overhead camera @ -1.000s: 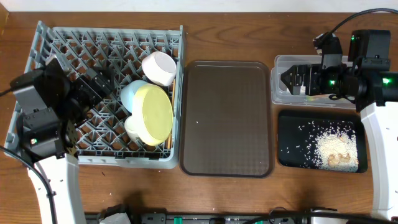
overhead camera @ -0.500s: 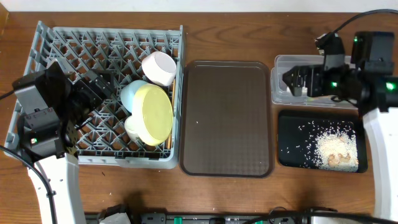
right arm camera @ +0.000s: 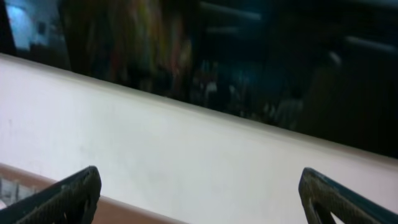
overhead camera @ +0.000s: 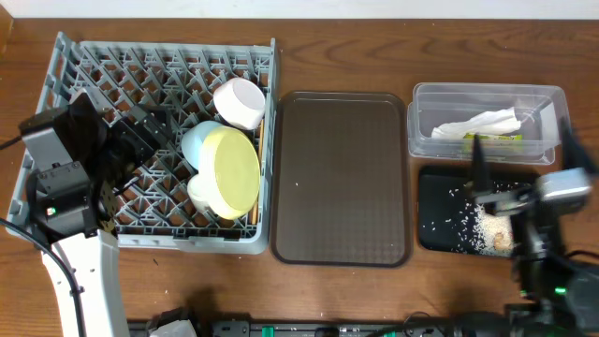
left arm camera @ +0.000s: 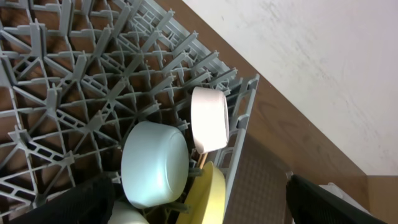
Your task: Sort waste into correct bins and load items into the dishwasher
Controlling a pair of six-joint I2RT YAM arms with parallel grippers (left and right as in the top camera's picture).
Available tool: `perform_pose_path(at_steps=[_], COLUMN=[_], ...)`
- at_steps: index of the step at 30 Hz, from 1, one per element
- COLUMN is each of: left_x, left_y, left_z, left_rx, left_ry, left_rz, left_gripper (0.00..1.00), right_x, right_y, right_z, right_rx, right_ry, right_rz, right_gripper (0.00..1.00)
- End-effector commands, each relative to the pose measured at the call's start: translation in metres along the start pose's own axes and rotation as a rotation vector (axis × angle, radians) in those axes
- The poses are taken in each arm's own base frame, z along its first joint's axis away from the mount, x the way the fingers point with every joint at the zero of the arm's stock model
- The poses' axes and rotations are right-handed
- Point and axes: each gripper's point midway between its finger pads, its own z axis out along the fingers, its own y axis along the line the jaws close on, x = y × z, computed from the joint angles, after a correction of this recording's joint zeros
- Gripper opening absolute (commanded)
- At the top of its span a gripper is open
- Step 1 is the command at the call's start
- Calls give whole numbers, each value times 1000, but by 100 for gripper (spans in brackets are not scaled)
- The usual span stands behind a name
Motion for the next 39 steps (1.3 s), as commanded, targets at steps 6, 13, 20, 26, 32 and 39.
perform_pose_path(at_steps=[6,13,20,26,32,39], left_x=[-7,-7,-7,-7,-7,-7], left_y=[-4,-4,-4,-4,-4,-4], left_z=[-3,-3,-3,-3,-3,-3], left_rx=[3,3,3,3,3,3], left_ry=[-18,-18,-18,-18,-18,-18], left_rz=[24,24,24,24,24,24], left_gripper=[91,91,91,91,91,91], right_x=[114,151,213,212,212,212], right_y=[16,23,33,33,33,33], right_z=[-41,-52,-65,-64,-64,-64], right_rx=[36,35,10,13,13,13], right_ry=[68,88,343,337,337,337], right_rz=[13,22,65,75,75,75], right_gripper=[99,99,99,99,99,99])
